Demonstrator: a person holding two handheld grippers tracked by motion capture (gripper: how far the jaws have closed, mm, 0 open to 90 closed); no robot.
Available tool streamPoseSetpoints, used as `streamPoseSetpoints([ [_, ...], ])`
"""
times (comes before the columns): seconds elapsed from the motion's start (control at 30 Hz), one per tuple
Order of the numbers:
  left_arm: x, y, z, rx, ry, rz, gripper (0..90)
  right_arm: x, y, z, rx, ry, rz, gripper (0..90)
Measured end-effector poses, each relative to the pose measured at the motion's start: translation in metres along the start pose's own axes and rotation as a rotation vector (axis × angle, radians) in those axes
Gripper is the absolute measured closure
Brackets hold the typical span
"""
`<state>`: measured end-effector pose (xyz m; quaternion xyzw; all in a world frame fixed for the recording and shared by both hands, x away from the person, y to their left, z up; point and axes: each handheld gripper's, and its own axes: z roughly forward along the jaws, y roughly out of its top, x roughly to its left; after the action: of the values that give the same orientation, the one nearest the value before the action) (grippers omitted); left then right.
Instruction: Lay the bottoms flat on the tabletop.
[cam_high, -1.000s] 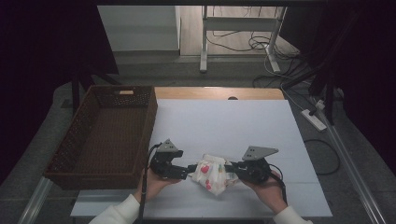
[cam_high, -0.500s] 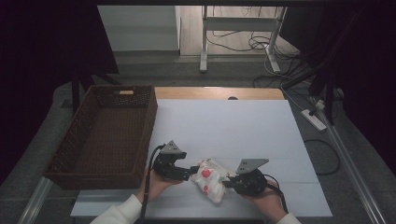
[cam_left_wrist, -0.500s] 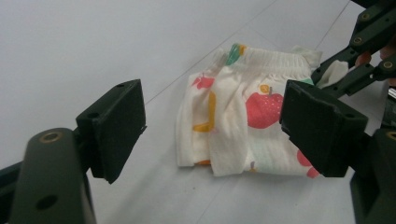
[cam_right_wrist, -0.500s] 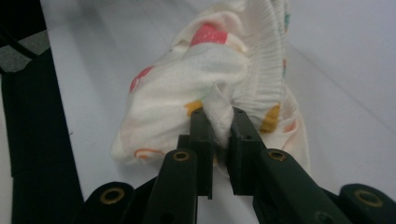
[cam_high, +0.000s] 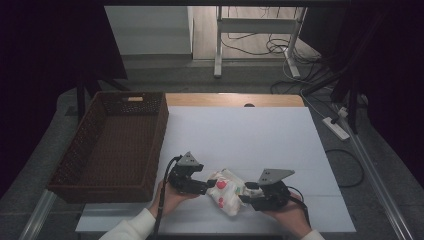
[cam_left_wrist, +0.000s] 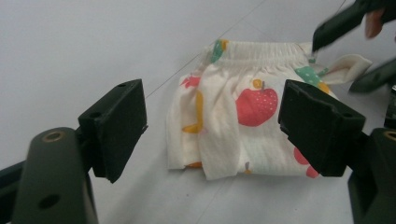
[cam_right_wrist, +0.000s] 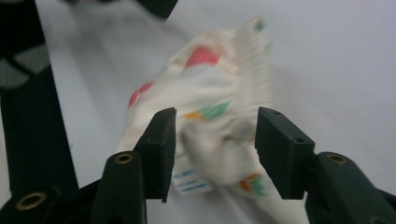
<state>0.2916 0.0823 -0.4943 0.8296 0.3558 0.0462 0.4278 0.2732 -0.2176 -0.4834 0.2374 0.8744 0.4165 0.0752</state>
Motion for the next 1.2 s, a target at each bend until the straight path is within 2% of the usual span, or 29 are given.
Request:
streamPoseSetpoints([
  [0.1, 0.001, 0.0, -0.001, -0.002, 0.001, -0.004, 22.0, -0.006, 0.002, -0.011, -0.067, -0.056, 0.039, 45.3],
  [0.13, 0.001, 0.0, -0.001, -0.003, 0.001, -0.005, 22.0, -0.006, 0.002, -0.011, -0.067, -0.056, 0.039, 45.3],
  [0.17, 0.001, 0.0, -0.002, -0.004, 0.003, -0.006, 21.8, -0.009, 0.002, -0.013, -0.088, -0.087, 0.066, 45.1],
  [0.2, 0.002, 0.0, -0.002, -0.005, 0.002, -0.006, 21.8, -0.011, 0.002, -0.013, -0.097, -0.097, 0.078, 45.0],
  [0.27, 0.002, 0.0, -0.003, -0.006, 0.002, -0.008, 21.8, -0.014, 0.004, -0.01, -0.092, -0.115, 0.091, 45.1],
  [0.4, 0.002, 0.0, -0.002, -0.005, 0.002, -0.004, 21.8, -0.021, 0.005, 0.0, -0.067, -0.116, 0.11, 45.9],
  [0.5, 0.001, 0.0, -0.003, -0.005, 0.001, -0.005, 21.8, -0.024, 0.008, 0.003, -0.08, -0.111, 0.115, 46.2],
  [0.7, 0.003, 0.0, -0.004, -0.009, 0.002, -0.01, 21.7, -0.031, 0.022, 0.005, -0.143, -0.115, 0.115, 45.7],
  [0.87, 0.003, 0.0, -0.004, -0.009, 0.005, -0.013, 21.7, -0.027, 0.026, 0.015, -0.12, -0.071, 0.107, 47.0],
  [0.97, 0.004, 0.0, -0.004, -0.01, 0.006, -0.014, 21.6, -0.019, 0.026, 0.028, -0.067, -0.039, 0.076, 49.2],
  [1.2, 0.004, -0.001, -0.004, -0.008, 0.006, -0.013, 21.5, -0.011, 0.021, 0.049, 0.032, -0.017, 0.025, 56.1],
])
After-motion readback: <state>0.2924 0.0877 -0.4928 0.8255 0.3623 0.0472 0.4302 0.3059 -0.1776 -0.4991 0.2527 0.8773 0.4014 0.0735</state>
